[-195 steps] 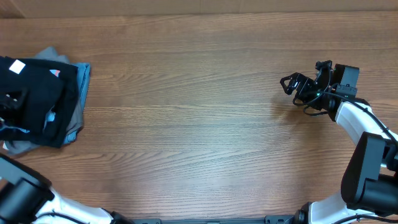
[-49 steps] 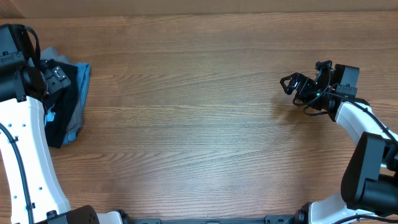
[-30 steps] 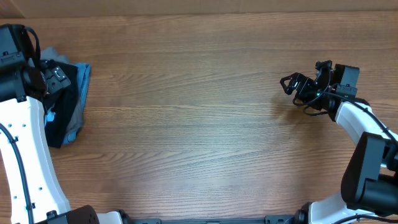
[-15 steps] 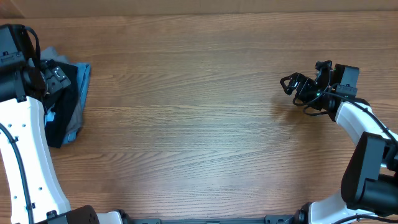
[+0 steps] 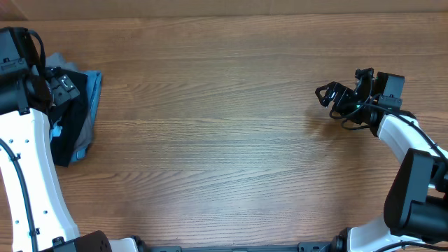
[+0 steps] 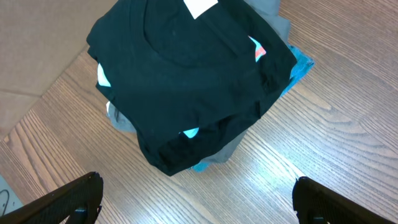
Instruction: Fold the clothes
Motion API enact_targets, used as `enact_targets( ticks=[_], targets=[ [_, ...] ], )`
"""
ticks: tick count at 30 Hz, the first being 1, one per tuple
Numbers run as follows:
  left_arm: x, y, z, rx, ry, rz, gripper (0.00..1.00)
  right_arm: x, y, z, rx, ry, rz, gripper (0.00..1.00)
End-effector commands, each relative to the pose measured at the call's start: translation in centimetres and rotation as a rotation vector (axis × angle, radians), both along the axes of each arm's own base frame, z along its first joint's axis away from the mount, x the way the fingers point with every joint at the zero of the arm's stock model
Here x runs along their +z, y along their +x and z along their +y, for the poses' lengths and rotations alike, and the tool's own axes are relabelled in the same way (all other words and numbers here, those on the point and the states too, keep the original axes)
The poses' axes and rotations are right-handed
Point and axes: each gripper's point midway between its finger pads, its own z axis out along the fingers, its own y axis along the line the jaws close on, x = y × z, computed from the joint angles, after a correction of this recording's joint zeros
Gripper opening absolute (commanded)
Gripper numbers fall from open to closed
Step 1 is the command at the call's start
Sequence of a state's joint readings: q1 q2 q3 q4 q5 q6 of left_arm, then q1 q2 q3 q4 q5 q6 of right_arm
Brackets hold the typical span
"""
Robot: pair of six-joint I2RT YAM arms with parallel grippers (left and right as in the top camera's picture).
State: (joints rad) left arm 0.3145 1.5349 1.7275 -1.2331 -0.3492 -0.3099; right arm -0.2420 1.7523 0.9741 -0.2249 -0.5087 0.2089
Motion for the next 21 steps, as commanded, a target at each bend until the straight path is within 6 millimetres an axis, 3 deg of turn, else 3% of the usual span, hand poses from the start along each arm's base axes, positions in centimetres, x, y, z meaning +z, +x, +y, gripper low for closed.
enact_targets(
  ticks=[1, 12, 17, 21],
  targets=[
    [0.2, -0.3, 0.3, -0.003, 0.026, 0.013, 1.0, 0.9, 0.2, -0.2, -0.005, -0.008, -0.025, 1.0],
    [0.2, -0.3, 0.3, -0.003, 0.026, 0.013, 1.0, 1.6, 0.3, 0.0, 0.0, -0.013, -0.043, 1.0],
    [0.2, -0.3, 0.3, -0.003, 0.026, 0.013, 1.0, 5.8, 0.4, 2.5, 0.058, -0.034, -0.146, 1.0],
    [0.2, -0.3, 0.3, -0.003, 0.026, 0.013, 1.0, 11.1, -0.3, 6.7, 0.156, -0.048, -0.279, 1.0]
  ],
)
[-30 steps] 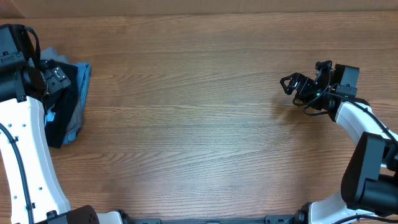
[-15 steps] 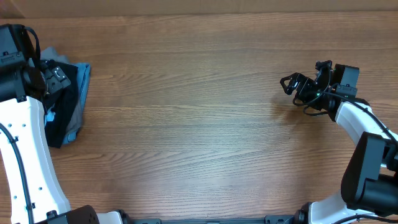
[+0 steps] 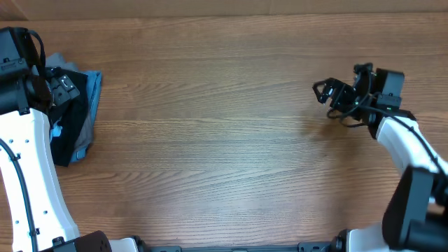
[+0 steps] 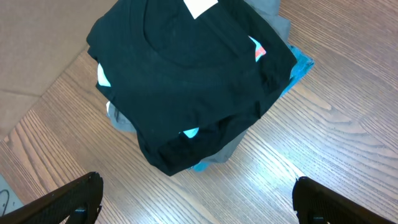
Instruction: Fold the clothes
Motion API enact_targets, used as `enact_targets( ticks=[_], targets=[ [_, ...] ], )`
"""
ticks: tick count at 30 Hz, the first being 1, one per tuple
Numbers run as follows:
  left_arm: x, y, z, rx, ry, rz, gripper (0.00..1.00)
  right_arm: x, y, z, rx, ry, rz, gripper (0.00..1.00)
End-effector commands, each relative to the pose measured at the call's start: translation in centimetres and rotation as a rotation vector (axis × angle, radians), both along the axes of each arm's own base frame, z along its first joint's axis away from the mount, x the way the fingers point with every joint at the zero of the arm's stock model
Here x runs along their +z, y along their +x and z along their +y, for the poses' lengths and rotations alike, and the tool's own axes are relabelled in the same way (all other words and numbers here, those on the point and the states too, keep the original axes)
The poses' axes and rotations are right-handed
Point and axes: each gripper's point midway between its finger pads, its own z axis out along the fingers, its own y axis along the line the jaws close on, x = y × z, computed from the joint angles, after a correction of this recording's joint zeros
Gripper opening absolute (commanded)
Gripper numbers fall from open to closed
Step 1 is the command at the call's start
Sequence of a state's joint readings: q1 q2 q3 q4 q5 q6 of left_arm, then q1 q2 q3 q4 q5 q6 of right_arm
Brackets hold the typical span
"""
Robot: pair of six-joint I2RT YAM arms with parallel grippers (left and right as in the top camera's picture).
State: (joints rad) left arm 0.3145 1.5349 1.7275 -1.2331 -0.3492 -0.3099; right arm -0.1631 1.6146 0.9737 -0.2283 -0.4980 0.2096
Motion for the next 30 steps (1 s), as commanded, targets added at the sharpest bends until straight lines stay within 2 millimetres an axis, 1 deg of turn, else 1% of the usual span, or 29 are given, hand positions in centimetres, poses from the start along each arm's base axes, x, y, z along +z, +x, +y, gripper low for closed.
enact_targets(
  ticks=[1, 2, 3, 4, 6, 8, 9, 11, 12, 13, 16, 18, 19, 20, 22, 24, 26, 30],
  targets=[
    [0.2, -0.3, 0.3, -0.003, 0.026, 0.012, 1.0, 7.1, -1.0, 4.9, 0.116, -0.015, -0.184, 1.0],
    [0.2, -0.3, 0.3, -0.003, 0.026, 0.013, 1.0, 9.6, -2.0, 7.3, 0.174, -0.015, -0.249, 1.0],
    [0.2, -0.3, 0.3, -0.003, 0.026, 0.012, 1.0, 10.7, -2.6, 8.4, 0.201, -0.013, -0.277, 1.0],
    [0.2, -0.3, 0.3, -0.003, 0.026, 0.012, 1.0, 12.5, -3.6, 10.1, 0.246, -0.009, -0.324, 1.0],
    [0.2, -0.3, 0.3, -0.003, 0.026, 0.012, 1.0, 15.4, -5.7, 12.8, 0.317, 0.002, -0.404, 1.0],
    [0.2, -0.3, 0.3, -0.003, 0.026, 0.012, 1.0, 18.4, -8.1, 14.8, 0.38, 0.018, -0.488, 1.0],
    [0.2, -0.3, 0.3, -0.003, 0.026, 0.012, 1.0, 20.2, -9.7, 15.8, 0.413, 0.029, -0.541, 1.0],
    [0.2, -0.3, 0.3, -0.003, 0.026, 0.012, 1.0, 23.3, -12.8, 17.0, 0.465, 0.051, -0.631, 1.0],
    [0.2, -0.3, 0.3, -0.003, 0.027, 0.012, 1.0, 24.3, -14.3, 17.3, 0.485, 0.06, -0.659, 1.0],
    [0.2, -0.3, 0.3, -0.003, 0.026, 0.012, 1.0, 25.6, -15.5, 17.1, 0.484, 0.052, -0.709, 1.0],
    [0.2, -0.3, 0.3, -0.003, 0.027, 0.012, 1.0, 29.4, -19.0, 15.4, 0.445, 0.037, -0.853, 1.0],
    [0.2, -0.3, 0.3, -0.003, 0.026, 0.012, 1.0, 31.3, -21.4, 13.8, 0.406, 0.029, -0.928, 1.0],
    [0.2, -0.3, 0.3, -0.003, 0.026, 0.012, 1.0, 32.2, -22.8, 12.7, 0.376, 0.023, -0.967, 1.0],
    [0.2, -0.3, 0.3, -0.003, 0.026, 0.012, 1.0, 32.8, -24.0, 11.9, 0.353, 0.018, -0.996, 1.0],
    [0.2, -0.3, 0.3, -0.003, 0.026, 0.012, 1.0, 33.3, -26.1, 10.5, 0.32, 0.002, -1.037, 1.0],
    [0.2, -0.3, 0.3, -0.003, 0.026, 0.012, 1.0, 33.1, -28.3, 9.4, 0.298, -0.034, -1.065, 1.0],
    [0.2, -0.3, 0.3, -0.003, 0.026, 0.012, 1.0, 32.5, -29.6, 8.3, 0.259, -0.055, -1.063, 1.0],
    [0.2, -0.3, 0.3, -0.003, 0.026, 0.012, 1.0, 30.9, -31.1, 6.8, 0.191, -0.094, -1.035, 1.0]
  ],
)
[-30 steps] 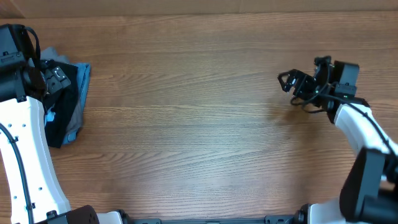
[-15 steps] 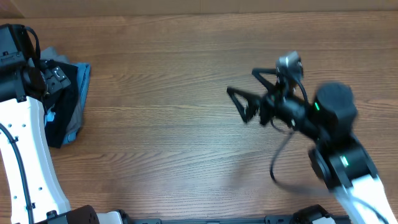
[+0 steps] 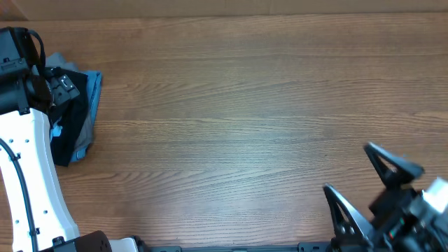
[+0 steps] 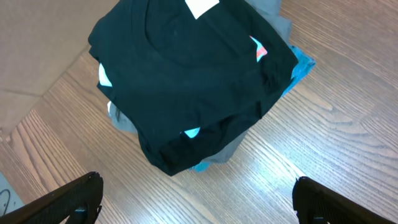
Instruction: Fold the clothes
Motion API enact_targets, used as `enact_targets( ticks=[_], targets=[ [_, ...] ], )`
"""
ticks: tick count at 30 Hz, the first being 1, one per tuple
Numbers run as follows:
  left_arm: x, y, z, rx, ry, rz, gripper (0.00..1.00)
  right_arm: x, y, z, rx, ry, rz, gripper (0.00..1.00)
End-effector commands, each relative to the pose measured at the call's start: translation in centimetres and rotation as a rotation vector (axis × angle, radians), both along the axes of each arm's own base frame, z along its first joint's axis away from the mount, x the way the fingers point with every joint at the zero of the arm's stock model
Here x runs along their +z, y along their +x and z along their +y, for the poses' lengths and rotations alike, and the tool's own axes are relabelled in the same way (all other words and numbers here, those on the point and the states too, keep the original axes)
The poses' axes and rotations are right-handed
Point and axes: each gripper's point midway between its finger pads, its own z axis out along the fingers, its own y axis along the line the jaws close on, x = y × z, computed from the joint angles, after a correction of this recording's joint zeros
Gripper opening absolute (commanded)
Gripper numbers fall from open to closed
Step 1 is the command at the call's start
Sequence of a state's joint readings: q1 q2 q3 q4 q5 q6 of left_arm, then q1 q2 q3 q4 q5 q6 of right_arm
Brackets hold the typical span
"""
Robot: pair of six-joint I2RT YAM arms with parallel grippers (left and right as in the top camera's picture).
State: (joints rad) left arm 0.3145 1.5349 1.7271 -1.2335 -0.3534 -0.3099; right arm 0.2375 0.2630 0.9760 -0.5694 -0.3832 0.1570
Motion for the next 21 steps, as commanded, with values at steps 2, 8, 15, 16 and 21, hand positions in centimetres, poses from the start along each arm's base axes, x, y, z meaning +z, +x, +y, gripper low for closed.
enact_targets(
  ticks=[2, 8, 15, 16, 21],
  targets=[
    [0.2, -0.2, 0.2, -0.005, 0.023, 0.011, 1.0, -1.7, -0.9, -1.7, -0.104, -0.012, 0.014, 1.0],
    [0.2, -0.2, 0.2, -0.005, 0.023, 0.011, 1.0, -4.8, -1.1, -2.2, -0.147, -0.019, 0.014, 1.0],
    [0.2, -0.2, 0.2, -0.005, 0.023, 0.011, 1.0, -7.9, 1.2, -2.0, -0.157, -0.022, 0.018, 1.0],
    [0.2, -0.2, 0.3, -0.005, 0.023, 0.011, 1.0, -8.1, 1.5, -2.0, -0.157, -0.021, 0.014, 1.0],
    [0.2, -0.2, 0.2, -0.005, 0.023, 0.011, 1.0, -8.1, 3.3, -1.8, -0.157, -0.007, -0.071, 1.0]
  ],
)
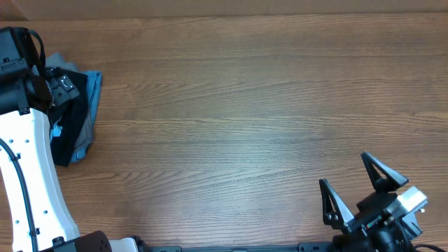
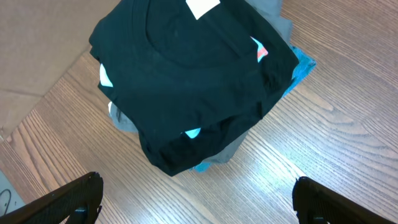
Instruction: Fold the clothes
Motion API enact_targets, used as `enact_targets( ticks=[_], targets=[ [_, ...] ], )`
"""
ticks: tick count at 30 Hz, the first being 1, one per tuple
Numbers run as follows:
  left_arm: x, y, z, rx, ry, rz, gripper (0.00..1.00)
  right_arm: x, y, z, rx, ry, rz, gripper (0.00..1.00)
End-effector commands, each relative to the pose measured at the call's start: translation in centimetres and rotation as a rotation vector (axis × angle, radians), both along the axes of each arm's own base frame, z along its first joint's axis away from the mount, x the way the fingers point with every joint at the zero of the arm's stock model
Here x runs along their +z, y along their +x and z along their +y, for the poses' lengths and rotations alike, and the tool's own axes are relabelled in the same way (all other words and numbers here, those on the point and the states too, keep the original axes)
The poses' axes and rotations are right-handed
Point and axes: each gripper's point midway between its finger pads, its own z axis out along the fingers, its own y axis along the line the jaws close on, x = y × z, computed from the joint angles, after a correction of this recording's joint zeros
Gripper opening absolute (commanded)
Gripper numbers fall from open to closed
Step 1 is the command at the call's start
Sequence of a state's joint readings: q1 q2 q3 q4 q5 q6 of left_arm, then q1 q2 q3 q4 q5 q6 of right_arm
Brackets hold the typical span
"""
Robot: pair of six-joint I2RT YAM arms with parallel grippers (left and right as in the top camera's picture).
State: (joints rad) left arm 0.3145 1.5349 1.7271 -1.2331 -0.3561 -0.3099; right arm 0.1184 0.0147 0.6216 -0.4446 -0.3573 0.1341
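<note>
A folded stack of clothes (image 2: 186, 81) lies at the table's far left, a black shirt with a white neck label on top, grey and blue pieces under it; overhead the stack (image 1: 73, 115) shows partly hidden by my left arm. My left gripper (image 2: 196, 198) hangs open above the stack, its fingertips (image 2: 74, 196) wide apart with nothing between them. My right gripper (image 1: 362, 189) is at the front right edge of the table, open, with nothing between its fingers.
The wooden table (image 1: 231, 105) spreads between the two arms. A brown cardboard surface (image 2: 37, 43) borders the table beside the stack. The right arm's base sits at the front edge.
My right gripper has shifted slightly at the front right edge and shows more fully. The left gripper and the stack have not changed.
My right gripper was at the far right of the table, level with the stack, and stayed there at the second moment. Then it was down at the front right edge, where it is now. The left gripper stayed open over the folded stack throughout.
</note>
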Motion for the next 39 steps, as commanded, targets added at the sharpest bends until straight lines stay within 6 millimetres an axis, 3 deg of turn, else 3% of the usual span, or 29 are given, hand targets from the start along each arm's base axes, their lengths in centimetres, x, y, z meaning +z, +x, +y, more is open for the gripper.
enact_targets(
  ticks=[1, 7, 12, 17, 30, 39],
  targets=[
    [0.1, -0.2, 0.2, -0.007, 0.021, 0.01, 1.0, -0.4, 1.3, -0.1, -0.02, 0.005, -0.064, 1.0],
    [0.1, -0.2, 0.2, -0.007, 0.021, 0.01, 1.0, -1.5, 3.9, -0.9, -0.074, 0.022, -0.206, 1.0],
    [0.1, -0.2, 0.2, -0.007, 0.021, 0.01, 1.0, -4.5, 5.8, -1.7, -0.124, 0.035, -0.232, 1.0],
    [0.1, -0.2, 0.2, -0.008, 0.021, 0.011, 1.0, -9.1, 8.2, -3.7, -0.21, 0.167, -0.086, 1.0],
    [0.1, -0.2, 0.2, -0.008, 0.021, 0.011, 1.0, -18.6, 10.2, -5.6, -0.357, 0.124, 0.275, 1.0],
    [0.1, -0.2, 0.2, -0.007, 0.021, 0.01, 1.0, -18.6, 10.2, -5.6, -0.36, 0.083, 0.26, 1.0]
  ],
)
